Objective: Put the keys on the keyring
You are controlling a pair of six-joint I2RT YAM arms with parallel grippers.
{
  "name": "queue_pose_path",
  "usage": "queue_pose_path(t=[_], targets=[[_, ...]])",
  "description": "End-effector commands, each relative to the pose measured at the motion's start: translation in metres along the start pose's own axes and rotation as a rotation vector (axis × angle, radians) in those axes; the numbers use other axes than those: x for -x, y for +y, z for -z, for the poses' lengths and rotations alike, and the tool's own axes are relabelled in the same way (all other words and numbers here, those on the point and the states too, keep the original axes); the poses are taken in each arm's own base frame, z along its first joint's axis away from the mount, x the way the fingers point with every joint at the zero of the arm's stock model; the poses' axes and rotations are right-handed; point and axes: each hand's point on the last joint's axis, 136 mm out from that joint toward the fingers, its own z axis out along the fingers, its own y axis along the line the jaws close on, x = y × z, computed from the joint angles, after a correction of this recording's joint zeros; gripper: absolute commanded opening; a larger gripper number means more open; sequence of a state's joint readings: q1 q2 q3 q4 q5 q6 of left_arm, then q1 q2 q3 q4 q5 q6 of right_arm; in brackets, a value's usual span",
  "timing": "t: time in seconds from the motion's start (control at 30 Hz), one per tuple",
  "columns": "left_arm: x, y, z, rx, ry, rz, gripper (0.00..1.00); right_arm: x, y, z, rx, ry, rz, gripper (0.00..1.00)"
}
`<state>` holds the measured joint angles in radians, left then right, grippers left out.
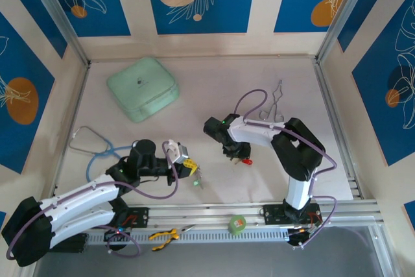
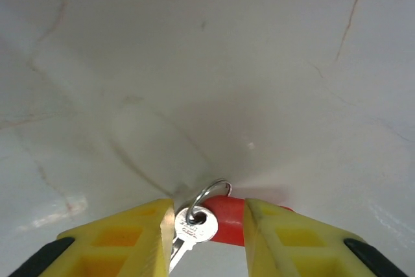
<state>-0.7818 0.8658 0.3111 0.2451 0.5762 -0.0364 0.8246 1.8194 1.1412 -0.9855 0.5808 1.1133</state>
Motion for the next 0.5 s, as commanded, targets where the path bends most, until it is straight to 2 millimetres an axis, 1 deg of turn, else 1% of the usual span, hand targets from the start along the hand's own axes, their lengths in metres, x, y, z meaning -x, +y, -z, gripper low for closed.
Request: queue_pose_path(t=[0.0, 0.17, 0.33, 0.43, 0.47], targets=[[0.0128, -0.0077, 0.001, -0.037, -0.028, -0.029, 0.0, 0.0019, -0.0062, 0.0015, -0.054, -0.013, -0.019, 0.31], [0.0127, -0.0082, 0.0011, -0.039, -0.027, -0.031, 0.0, 0.0007, -0.002, -0.0023, -0.054, -0.007, -0.014, 0.28], [0.0124, -0.0081, 0.0009, -0.039, -0.026, -0.033, 0.0, 0.0004, -0.003, -0.0051, -0.069, -0.006, -0.011, 0.26], [0.0121, -0.0079, 0.0012, -0.038, -0.026, -0.033, 0.0, 0.0011, -0.0034, -0.0059, -0.077, -0.009, -0.011, 0.21], [0.0122, -0.0081, 0.001, -0.038, -0.026, -0.033, 0.0, 0.0014, -0.0038, -0.006, -0.08, -0.01, -0.01, 0.17]])
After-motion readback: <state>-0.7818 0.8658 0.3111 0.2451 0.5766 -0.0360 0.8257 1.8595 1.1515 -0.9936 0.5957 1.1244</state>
